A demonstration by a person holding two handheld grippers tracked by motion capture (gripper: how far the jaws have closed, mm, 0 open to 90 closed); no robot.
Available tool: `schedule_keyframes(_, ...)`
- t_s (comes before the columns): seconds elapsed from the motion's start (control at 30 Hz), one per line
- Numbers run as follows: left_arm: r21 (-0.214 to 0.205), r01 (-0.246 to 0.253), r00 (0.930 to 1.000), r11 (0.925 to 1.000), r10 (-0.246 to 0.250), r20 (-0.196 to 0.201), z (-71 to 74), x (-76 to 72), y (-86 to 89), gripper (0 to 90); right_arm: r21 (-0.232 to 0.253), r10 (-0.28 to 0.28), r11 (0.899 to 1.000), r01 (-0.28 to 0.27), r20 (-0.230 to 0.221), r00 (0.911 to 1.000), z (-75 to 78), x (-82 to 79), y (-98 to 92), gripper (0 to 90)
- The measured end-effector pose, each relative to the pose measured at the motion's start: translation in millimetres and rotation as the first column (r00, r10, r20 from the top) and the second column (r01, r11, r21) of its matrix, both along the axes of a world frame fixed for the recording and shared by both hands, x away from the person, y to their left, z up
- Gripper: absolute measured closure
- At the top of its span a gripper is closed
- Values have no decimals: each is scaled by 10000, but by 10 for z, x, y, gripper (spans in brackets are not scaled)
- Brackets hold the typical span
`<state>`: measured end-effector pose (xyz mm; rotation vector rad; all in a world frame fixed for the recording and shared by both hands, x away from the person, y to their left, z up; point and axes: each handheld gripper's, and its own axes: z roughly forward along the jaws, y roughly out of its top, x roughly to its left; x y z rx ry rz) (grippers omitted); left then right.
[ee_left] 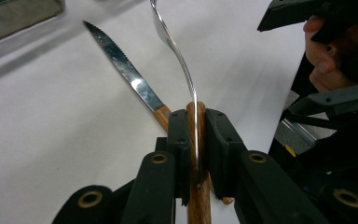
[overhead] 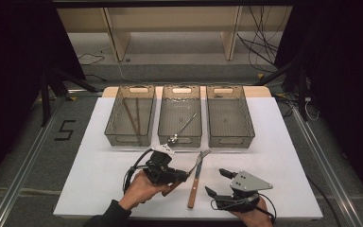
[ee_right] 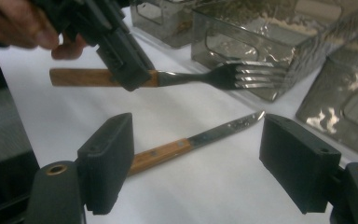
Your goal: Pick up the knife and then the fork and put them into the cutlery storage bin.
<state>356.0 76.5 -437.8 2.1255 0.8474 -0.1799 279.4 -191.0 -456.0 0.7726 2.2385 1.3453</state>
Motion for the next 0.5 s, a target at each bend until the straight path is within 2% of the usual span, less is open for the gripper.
schedule_keyframes(0.13,151,318,9995,9994,-319,14,24,-24,-42,804,-1042,548,9935,-457,860,9948,28,-62,109,269)
schedule_keyframes(0.3,355,708,9975,9969,-709,15,39,-45,-87,804,-1826,1068,9801,-780,1539,9823,40,-104,219,276)
schedule_keyframes(0.47,505,972,9952,9940,-974,-2,52,-61,-120,803,-2809,1474,9562,-818,2212,9640,35,-128,331,288)
schedule_keyframes(0.5,535,1024,9947,9933,-1026,3,53,-65,-126,803,-3016,1585,9500,-812,2415,9574,27,-127,356,291)
